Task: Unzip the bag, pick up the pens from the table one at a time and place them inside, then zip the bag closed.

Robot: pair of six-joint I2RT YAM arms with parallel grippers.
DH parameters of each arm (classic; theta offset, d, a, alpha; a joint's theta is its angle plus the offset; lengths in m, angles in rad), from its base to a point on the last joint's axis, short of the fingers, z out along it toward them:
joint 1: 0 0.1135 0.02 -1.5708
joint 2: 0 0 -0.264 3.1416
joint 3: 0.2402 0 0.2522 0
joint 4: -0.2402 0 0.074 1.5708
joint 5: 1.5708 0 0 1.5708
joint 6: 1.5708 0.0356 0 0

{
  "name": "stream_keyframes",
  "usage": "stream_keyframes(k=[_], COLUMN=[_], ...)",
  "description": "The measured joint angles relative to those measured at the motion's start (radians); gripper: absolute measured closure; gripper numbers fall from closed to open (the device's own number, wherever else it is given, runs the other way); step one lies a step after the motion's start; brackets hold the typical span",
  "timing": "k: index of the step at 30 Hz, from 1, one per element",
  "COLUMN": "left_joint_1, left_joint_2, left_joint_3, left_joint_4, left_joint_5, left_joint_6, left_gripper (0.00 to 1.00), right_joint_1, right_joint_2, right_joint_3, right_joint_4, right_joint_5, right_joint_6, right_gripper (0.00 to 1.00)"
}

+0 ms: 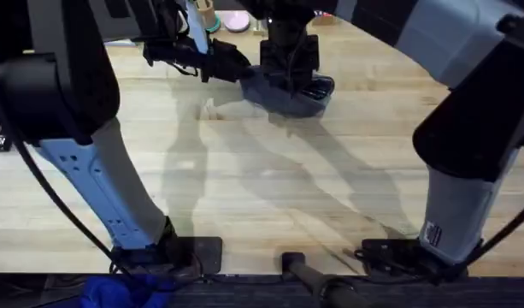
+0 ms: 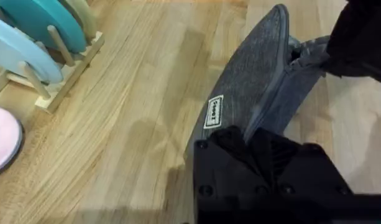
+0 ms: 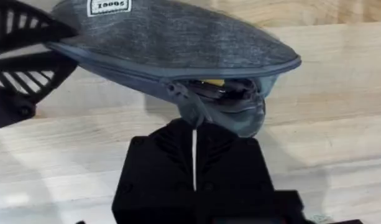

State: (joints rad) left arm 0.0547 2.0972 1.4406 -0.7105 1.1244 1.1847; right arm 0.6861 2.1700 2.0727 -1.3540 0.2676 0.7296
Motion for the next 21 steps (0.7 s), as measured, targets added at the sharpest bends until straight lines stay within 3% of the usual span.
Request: stream_keyframes(k=[13, 21], left_joint_1=[0.000, 0.000], left_joint_2=[0.000, 0.000], left_joint_3=[0.000, 0.000], left_joint_4=[0.000, 0.004], left_joint_5=[0.001, -0.002], left_joint_6=[0.000, 0.000], left_gripper=[0.960, 0.960], right_joint_1=[-0.003, -0.008], right_joint_2=[-0.067, -0.131], right_joint_3=[-0.006, -0.122], right_joint_4=[0.014, 0.066], right_joint_5=[-0.003, -0.006], right_joint_6=[-0.050, -0.062], right_gripper=[0.970, 0.971])
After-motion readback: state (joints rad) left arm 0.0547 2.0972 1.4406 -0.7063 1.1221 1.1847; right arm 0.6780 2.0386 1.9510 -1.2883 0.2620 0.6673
